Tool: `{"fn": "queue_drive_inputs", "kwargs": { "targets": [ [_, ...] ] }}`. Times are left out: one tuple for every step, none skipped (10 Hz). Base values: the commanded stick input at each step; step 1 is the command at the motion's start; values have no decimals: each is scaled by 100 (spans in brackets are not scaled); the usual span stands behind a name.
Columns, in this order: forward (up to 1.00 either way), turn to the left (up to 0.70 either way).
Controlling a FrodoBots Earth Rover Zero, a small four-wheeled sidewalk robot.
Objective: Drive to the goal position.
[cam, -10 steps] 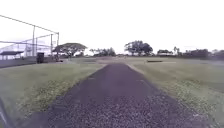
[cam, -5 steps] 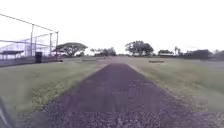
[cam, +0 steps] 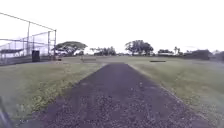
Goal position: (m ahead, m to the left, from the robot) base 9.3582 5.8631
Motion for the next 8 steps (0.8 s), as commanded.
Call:
{"fn": "queue_drive_inputs", "kwargs": {
  "targets": [
    [70, 0],
    [70, 0],
    [70, 0],
    [70, 0],
    [70, 0],
    [70, 0],
    [70, 0],
    [70, 0]
  ]
}}
